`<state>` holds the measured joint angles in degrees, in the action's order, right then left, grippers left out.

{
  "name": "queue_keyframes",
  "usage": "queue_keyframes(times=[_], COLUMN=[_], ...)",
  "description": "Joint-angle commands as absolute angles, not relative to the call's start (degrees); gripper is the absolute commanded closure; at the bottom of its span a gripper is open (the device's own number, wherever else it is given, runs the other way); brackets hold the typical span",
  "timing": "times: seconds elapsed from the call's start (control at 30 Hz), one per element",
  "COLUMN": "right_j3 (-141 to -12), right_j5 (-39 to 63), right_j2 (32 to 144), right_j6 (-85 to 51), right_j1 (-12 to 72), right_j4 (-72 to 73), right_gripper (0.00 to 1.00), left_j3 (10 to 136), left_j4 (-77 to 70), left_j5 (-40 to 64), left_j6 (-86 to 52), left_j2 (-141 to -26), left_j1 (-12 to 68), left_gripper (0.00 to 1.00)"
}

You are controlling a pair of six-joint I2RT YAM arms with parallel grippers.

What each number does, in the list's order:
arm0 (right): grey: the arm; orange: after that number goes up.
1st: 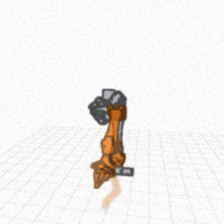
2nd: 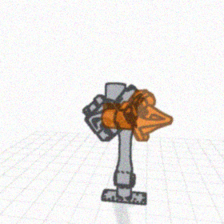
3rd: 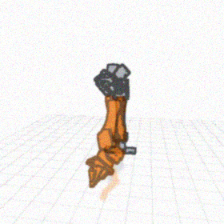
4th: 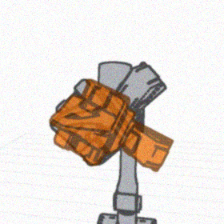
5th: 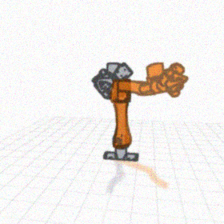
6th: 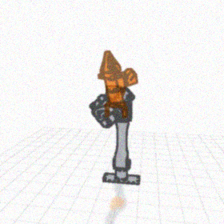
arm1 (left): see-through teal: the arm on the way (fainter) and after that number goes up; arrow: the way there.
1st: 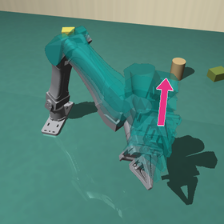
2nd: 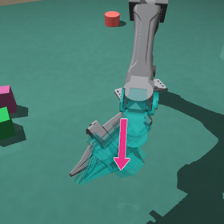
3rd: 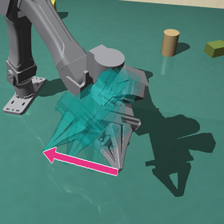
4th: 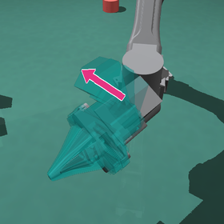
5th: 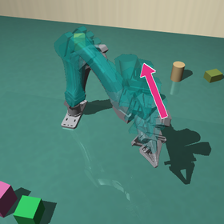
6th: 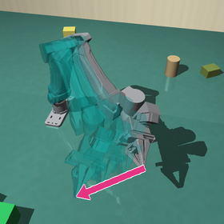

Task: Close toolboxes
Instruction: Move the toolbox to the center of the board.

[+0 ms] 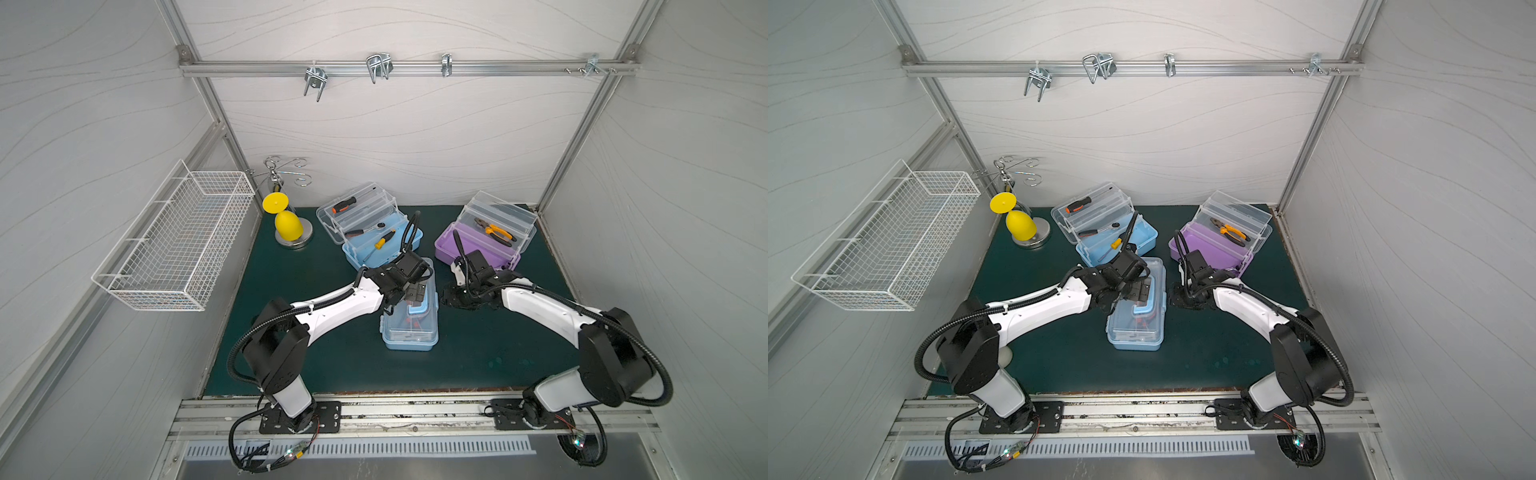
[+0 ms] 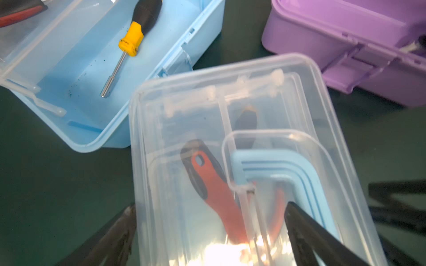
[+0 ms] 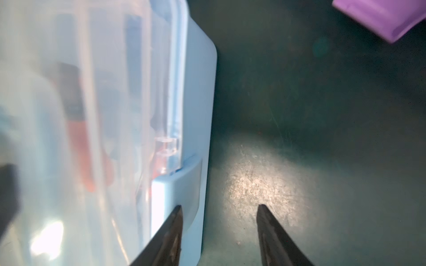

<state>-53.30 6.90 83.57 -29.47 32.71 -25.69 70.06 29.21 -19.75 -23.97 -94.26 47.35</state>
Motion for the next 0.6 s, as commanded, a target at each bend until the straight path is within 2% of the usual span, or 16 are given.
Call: queue_keyframes(times=[0.0,0.37,0.57], right_j3=[-53.02,-50.09,-50.63], right_j5=[7.62,19.65,20.58], right_j2=[81.01,74.48,76.4], right_j6=[-28.0,-26.88,-26.17], right_j1=[32.24,32.35,37.4], right_j4=[-27.68,-24.44,-24.97], right_gripper=[0.44,0.39,0.4], left_j3=[71.65,69.78,68.2], left_j4=[43.63,46.8,48.36], left_j5=[-20.34,-18.53,-19.82], left_j6=[-20.49,-22.96,-24.13], left_j2=[-93.48,-89.84,-87.51], left_j1=[48.45,48.6,48.58], left_gripper=[0.01,0.01,0.01])
